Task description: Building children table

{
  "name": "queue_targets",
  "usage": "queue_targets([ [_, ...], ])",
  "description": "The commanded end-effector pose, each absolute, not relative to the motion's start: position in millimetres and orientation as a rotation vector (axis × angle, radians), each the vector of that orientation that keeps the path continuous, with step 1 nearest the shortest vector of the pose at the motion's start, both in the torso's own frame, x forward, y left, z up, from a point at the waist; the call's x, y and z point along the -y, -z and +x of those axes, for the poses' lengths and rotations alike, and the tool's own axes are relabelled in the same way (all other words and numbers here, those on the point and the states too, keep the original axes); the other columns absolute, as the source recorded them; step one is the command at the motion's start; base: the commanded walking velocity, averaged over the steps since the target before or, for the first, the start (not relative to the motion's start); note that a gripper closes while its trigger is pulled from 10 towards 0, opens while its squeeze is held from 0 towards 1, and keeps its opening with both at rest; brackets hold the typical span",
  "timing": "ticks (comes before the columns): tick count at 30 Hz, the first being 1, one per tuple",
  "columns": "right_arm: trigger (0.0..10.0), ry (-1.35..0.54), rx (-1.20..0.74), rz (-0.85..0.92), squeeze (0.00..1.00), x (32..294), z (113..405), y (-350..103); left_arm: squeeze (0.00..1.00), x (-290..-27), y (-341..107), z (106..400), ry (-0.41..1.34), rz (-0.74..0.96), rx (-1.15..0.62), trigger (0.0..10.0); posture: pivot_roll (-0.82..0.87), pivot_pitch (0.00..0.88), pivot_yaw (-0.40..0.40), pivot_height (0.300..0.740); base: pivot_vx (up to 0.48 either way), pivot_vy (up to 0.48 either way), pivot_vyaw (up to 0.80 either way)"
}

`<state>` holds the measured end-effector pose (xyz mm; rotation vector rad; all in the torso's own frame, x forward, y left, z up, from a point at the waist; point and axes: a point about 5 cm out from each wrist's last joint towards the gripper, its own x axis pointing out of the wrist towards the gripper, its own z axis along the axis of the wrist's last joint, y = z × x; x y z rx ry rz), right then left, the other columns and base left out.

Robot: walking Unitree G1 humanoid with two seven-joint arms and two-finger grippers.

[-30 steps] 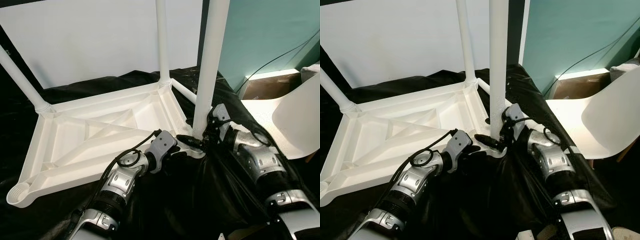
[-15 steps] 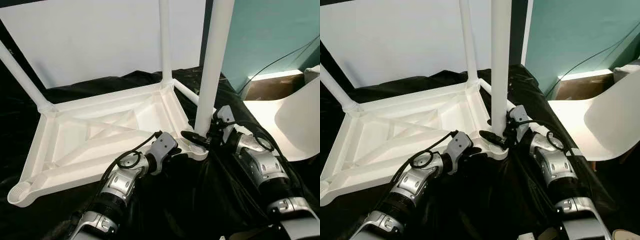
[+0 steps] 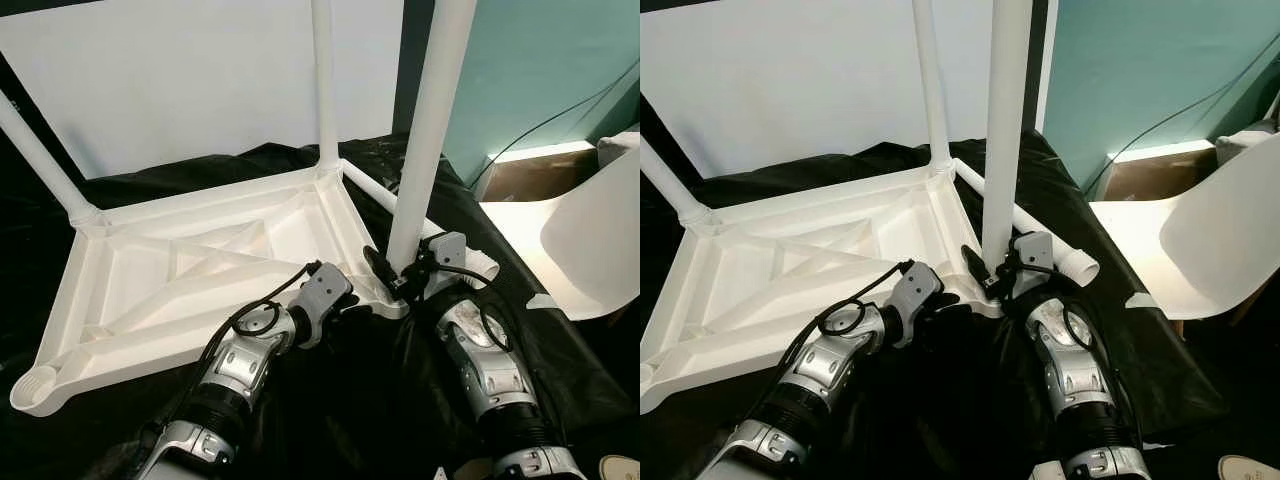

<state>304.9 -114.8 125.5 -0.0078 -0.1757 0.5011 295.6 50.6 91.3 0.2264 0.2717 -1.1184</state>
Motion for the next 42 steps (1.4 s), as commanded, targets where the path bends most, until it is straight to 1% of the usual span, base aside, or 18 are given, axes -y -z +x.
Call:
queue_targets([
  [1,10.0,-0.551,0.112,0.007,1.00,105,301,-114,0.00,-48,-56,277,1.162,0.186,-0.450,10.0,0.06,0.000,0.037,0.740,0.000,0.000,0.00],
  [3,10.0,-0.604,0.101,0.008,1.00,101,300,-113,0.00,-49,-56,277,1.160,0.186,-0.450,10.0,0.06,0.000,0.037,0.740,0.000,0.000,0.00],
  [4,10.0,-0.747,0.074,-0.018,1.00,96,297,-113,0.00,-49,-56,277,1.159,0.186,-0.451,10.0,0.06,0.000,0.038,0.740,0.000,0.000,0.00],
  [5,10.0,-0.747,0.074,-0.018,1.00,96,297,-113,0.00,-49,-56,277,1.159,0.186,-0.451,10.0,0.06,0.000,0.038,0.740,0.000,0.000,0.00],
  [6,10.0,-0.804,0.068,-0.041,0.00,96,297,-114,0.00,-49,-56,277,1.159,0.186,-0.451,10.0,0.06,0.000,0.038,0.740,0.000,0.000,0.00],
  [8,10.0,-0.869,0.086,-0.096,0.00,104,301,-121,0.00,-49,-56,278,1.159,0.186,-0.451,10.0,0.06,0.000,0.039,0.740,0.000,0.000,0.00],
  [18,10.0,-0.934,0.109,-0.174,0.00,119,310,-134,0.00,-49,-57,278,1.160,0.186,-0.449,10.0,0.06,0.000,0.041,0.740,0.000,0.000,0.00],
  [20,10.0,-1.035,0.080,-0.223,0.00,127,319,-151,0.00,-50,-56,277,1.158,0.186,-0.452,10.0,0.06,0.000,0.045,0.740,0.000,0.000,0.00],
  [23,10.0,-1.077,0.058,-0.240,0.00,129,321,-154,0.00,-50,-56,277,1.157,0.186,-0.452,10.0,0.06,0.000,0.045,0.740,0.000,0.000,0.00],
  [24,3.3,-1.109,0.039,-0.255,0.00,130,320,-153,0.00,-50,-56,277,1.157,0.185,-0.451,10.0,0.06,0.000,0.042,0.740,0.000,0.000,0.00],
  [28,3.3,-1.129,0.027,-0.262,0.00,130,318,-151,0.00,-49,-57,277,1.157,0.184,-0.450,10.0,0.06,0.000,0.042,0.740,0.000,0.000,0.00],
  [29,0.0,-1.140,0.012,-0.245,0.00,130,316,-147,0.00,-49,-57,278,1.155,0.183,-0.448,10.0,0.06,0.000,0.042,0.740,0.000,0.000,0.00],
  [36,0.0,-1.122,-0.010,-0.186,0.00,126,309,-137,0.00,-50,-56,277,1.153,0.181,-0.449,10.0,0.06,0.000,0.042,0.740,0.000,0.000,0.00],
  [37,0.0,-1.092,-0.011,-0.153,0.00,123,306,-131,0.00,-50,-56,276,1.152,0.181,-0.450,10.0,0.06,0.000,0.042,0.740,0.000,0.000,0.00],
  [39,0.0,-0.936,0.062,-0.117,0.00,116,304,-125,0.00,-50,-56,276,1.153,0.181,-0.451,10.0,0.06,0.000,0.043,0.740,0.000,0.000,0.00],
  [40,0.0,-0.936,0.062,-0.117,0.00,116,304,-125,0.00,-50,-56,276,1.153,0.181,-0.451,10.0,0.06,0.000,0.043,0.740,0.000,0.000,0.00],
  [41,0.0,-0.801,0.100,-0.093,0.00,113,300,-120,0.00,-49,-56,277,1.156,0.182,-0.450,10.0,0.06,0.000,0.047,0.740,0.000,0.000,0.00],
  [42,0.0,-0.801,0.100,-0.093,0.00,113,300,-120,0.00,-49,-56,277,1.156,0.182,-0.450,10.0,0.06,0.000,0.047,0.740,0.000,0.000,0.00],
])
